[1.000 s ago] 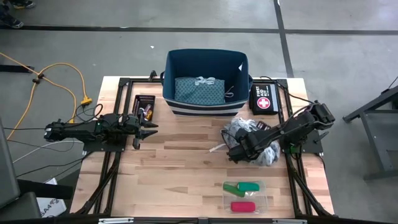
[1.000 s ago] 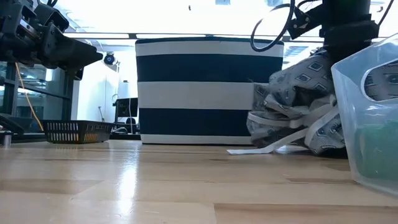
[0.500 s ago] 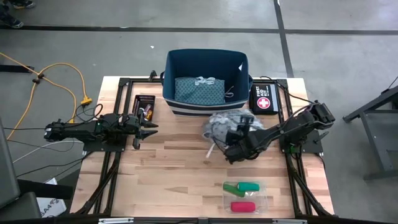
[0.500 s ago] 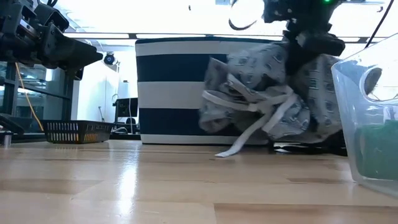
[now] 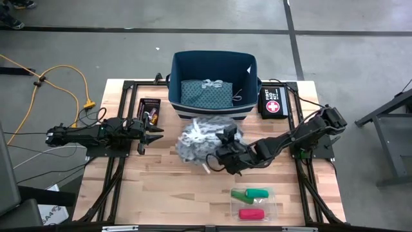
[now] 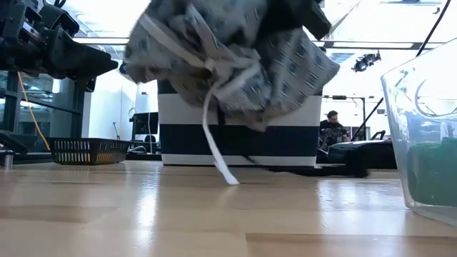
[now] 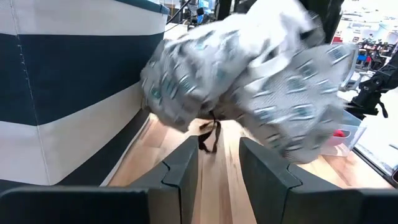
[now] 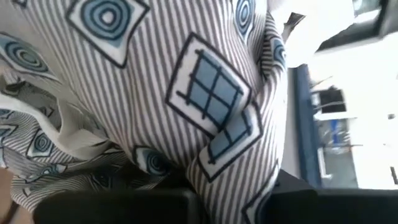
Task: Pick & Place Medicine items
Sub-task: Put the grey patient gown into the laundry bin
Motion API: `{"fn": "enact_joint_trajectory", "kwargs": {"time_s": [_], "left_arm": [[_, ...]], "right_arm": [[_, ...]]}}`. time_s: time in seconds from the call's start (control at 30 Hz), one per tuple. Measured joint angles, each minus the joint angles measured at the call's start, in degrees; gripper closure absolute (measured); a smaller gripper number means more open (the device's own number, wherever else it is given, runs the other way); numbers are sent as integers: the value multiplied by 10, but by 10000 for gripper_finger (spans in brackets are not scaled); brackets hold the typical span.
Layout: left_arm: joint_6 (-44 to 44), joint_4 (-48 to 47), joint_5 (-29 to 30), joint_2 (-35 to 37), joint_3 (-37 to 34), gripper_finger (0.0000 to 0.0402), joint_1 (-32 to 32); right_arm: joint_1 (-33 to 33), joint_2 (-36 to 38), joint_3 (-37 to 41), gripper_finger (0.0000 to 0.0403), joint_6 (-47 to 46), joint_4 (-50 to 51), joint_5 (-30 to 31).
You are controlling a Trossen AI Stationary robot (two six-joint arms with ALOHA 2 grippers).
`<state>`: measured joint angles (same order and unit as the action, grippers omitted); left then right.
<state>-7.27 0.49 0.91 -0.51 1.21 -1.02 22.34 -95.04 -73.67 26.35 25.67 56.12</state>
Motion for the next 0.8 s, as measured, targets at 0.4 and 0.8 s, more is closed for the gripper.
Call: {"fn": "enact_joint_trajectory", "kwargs": {"time_s": [0.4, 0.8], "left_arm": [[0, 0, 0, 0, 0, 291, 0], [0, 0, 0, 0, 0, 291, 0]], "right_arm": [[2, 0, 0, 363, 120, -145, 56], [-35, 0, 0, 363, 564, -677, 136]]}}
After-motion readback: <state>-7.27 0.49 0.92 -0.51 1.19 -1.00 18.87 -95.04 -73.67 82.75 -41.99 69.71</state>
